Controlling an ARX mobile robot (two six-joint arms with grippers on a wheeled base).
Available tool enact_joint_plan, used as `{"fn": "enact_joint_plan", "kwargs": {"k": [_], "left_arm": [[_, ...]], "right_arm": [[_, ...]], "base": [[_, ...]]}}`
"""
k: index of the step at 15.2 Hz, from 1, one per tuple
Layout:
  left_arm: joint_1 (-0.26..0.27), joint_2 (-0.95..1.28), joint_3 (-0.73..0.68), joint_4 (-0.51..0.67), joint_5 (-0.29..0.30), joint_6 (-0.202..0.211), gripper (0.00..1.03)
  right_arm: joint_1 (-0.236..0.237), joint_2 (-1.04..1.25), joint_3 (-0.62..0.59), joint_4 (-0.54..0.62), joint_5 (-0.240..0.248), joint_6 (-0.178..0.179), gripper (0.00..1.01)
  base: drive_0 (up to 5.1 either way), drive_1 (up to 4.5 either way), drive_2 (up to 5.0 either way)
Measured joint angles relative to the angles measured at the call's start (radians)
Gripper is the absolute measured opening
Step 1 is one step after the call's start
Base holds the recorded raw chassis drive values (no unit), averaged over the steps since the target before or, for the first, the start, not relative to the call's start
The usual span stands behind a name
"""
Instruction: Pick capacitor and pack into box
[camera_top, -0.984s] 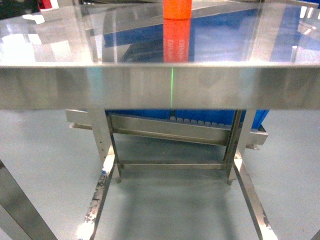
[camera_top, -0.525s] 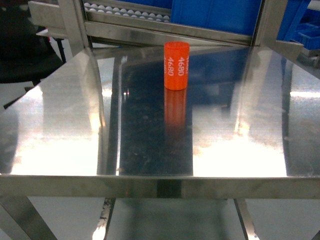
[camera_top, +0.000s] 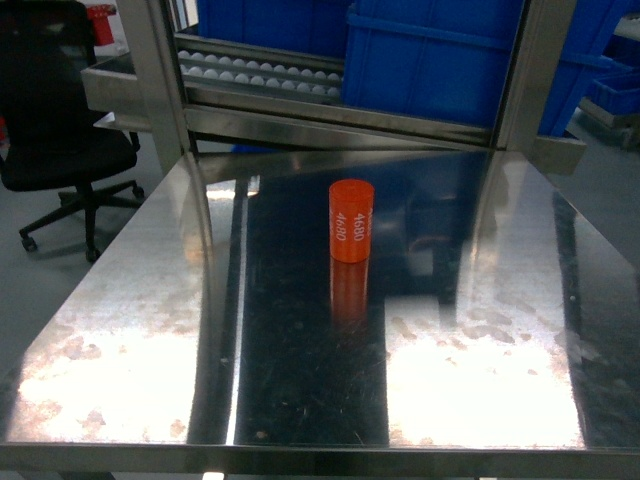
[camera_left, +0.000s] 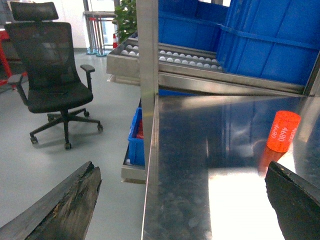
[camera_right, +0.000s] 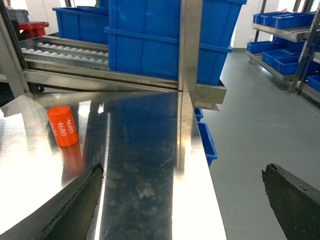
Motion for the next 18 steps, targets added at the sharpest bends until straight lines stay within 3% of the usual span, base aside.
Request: {"fn": "enact_joint_plan", "kwargs": {"k": [18], "left_arm": [[0.000,0.000,0.000,-0.003,0.002,0.000,0.98]], "right_arm": [[0.000,0.000,0.000,-0.002,-0.001,0.000,0.98]], "base": [[0.0,0.00,0.0]]}}
